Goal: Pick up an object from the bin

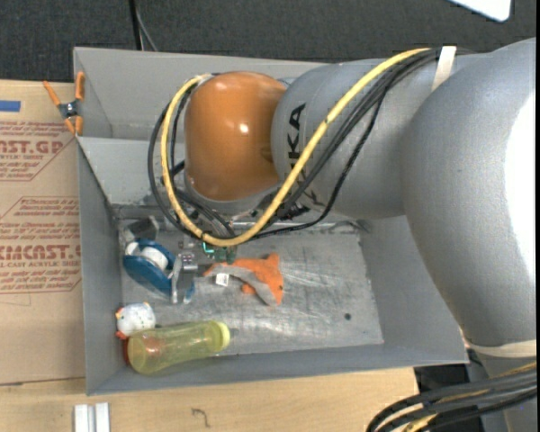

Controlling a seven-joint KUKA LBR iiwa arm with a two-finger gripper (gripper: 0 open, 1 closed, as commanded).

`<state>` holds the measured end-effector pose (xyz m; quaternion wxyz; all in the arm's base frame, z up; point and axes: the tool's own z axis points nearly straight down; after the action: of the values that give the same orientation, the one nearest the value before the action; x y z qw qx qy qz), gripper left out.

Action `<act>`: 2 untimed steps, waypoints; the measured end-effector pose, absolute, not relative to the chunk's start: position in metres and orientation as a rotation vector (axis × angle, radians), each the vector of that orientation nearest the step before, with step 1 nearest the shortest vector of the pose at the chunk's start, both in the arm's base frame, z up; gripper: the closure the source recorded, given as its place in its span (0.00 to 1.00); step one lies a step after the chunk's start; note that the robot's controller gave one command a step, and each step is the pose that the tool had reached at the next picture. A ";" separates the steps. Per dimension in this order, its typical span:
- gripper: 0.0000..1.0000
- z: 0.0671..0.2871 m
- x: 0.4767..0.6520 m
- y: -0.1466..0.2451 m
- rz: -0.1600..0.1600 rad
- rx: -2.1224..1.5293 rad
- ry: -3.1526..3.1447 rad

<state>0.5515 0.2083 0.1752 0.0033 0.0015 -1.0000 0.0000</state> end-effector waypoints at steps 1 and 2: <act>0.00 0.180 0.553 0.207 -0.003 0.002 -3.143; 0.00 0.130 0.563 0.197 -0.007 -0.013 -3.149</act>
Offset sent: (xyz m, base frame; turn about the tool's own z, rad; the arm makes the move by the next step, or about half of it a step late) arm 0.0188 -0.0263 -0.1031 0.0251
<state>0.5633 0.1966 0.1297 -0.0039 -0.0043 -1.0000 -0.0021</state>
